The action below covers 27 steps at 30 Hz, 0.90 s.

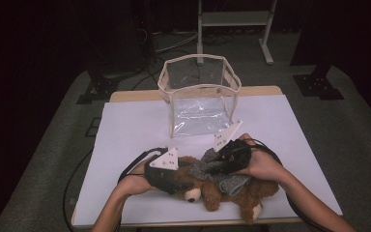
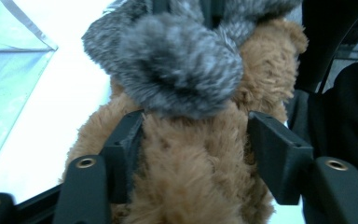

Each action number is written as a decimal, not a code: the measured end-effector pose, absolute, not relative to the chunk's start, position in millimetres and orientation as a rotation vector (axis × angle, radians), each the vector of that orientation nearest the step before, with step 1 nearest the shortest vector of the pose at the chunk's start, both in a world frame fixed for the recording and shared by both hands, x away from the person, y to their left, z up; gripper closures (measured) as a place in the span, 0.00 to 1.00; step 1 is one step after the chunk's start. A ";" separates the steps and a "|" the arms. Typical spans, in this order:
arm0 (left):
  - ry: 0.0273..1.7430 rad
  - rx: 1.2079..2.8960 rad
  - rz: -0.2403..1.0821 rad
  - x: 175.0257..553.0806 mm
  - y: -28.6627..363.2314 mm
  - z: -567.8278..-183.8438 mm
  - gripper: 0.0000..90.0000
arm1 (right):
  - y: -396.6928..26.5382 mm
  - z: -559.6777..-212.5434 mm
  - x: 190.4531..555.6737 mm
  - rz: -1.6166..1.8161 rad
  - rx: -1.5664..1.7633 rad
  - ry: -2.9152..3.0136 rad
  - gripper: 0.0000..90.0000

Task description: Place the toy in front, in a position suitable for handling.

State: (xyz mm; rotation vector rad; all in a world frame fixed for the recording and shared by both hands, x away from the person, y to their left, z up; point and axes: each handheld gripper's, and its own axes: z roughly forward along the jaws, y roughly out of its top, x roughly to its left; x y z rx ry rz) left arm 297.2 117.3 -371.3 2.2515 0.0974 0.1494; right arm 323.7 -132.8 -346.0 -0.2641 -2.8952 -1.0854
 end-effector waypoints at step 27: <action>0.132 2.220 0.169 296.5 137.3 -379.8 0.53 | -100.7 -334.8 326.2 -1.071 -0.212 -2.965 0.84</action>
